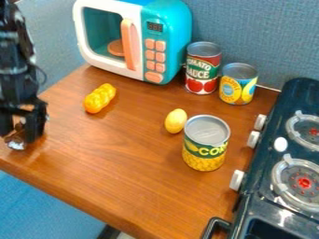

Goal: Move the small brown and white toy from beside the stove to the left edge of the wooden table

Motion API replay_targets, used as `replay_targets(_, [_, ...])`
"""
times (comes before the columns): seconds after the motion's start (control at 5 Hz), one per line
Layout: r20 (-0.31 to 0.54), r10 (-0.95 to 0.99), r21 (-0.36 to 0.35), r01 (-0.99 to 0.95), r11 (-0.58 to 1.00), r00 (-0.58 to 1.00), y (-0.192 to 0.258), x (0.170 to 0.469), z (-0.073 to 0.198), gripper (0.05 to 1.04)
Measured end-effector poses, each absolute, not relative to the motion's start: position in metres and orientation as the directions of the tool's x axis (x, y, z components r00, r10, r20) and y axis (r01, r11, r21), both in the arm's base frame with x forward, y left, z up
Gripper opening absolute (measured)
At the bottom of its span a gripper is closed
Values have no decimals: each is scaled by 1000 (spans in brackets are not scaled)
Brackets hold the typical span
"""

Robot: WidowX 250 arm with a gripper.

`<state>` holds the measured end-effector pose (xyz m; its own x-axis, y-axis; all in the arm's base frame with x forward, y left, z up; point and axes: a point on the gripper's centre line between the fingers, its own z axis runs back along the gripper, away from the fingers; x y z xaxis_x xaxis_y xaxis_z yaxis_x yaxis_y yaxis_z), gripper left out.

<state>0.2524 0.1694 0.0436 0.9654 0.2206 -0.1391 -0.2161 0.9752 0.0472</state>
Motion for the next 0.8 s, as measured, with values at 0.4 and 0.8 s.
replay_targets(0.4, [-142, -45, 30, 50, 998, 989, 99, 270, 92, 1004])
replay_targets(0.8, [-75, -317, 36, 320, 947, 946, -2, 288, 109, 1004])
